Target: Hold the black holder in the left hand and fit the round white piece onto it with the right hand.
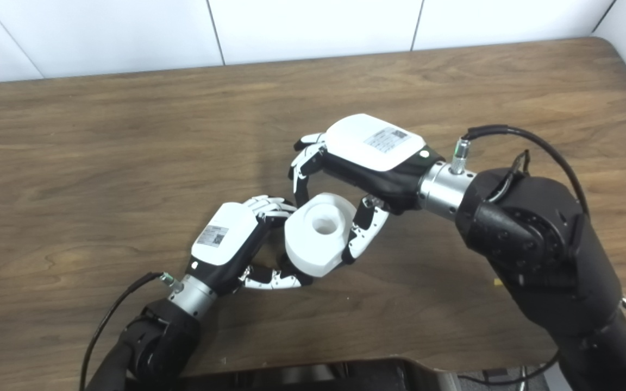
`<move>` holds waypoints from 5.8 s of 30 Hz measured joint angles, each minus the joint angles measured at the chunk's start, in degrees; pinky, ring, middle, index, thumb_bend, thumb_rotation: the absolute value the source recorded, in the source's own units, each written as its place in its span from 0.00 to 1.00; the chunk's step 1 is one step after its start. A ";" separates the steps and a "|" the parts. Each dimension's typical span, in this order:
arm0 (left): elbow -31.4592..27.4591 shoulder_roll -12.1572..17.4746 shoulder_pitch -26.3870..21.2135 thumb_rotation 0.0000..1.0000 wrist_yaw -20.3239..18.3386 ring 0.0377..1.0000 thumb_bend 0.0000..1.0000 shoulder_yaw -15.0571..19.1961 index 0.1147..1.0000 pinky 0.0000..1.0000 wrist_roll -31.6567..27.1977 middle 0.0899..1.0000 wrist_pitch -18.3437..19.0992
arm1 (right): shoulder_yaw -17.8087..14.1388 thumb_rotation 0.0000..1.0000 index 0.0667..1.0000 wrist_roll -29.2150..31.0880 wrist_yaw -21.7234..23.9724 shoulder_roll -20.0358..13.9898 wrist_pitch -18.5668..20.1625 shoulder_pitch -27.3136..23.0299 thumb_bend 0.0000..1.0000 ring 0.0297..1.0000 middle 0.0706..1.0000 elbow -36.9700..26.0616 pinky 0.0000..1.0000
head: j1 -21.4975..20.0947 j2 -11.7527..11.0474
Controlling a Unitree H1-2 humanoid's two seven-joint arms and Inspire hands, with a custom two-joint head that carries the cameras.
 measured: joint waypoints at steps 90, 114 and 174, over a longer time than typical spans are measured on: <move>-0.23 1.21 0.09 0.05 -1.42 0.80 0.52 1.14 0.42 0.83 -1.91 0.71 -1.81 | 1.78 0.13 0.45 -4.94 -0.66 2.34 -9.84 2.35 0.52 0.91 0.79 2.92 0.86 | -1.58 0.70; -0.29 1.08 0.07 0.05 -1.88 0.80 0.52 1.19 0.42 0.84 -1.81 0.71 -1.74 | 1.90 0.24 0.61 -9.07 1.45 1.98 -11.45 2.12 0.92 0.91 0.80 2.92 0.87 | -1.58 0.35; 0.65 0.18 -0.19 0.05 -1.25 0.79 0.52 1.43 0.42 0.83 -1.59 0.68 -1.88 | -0.68 0.34 0.95 -7.44 14.86 -0.37 0.57 -7.97 1.00 1.00 0.99 -3.91 0.97 | -1.67 -1.23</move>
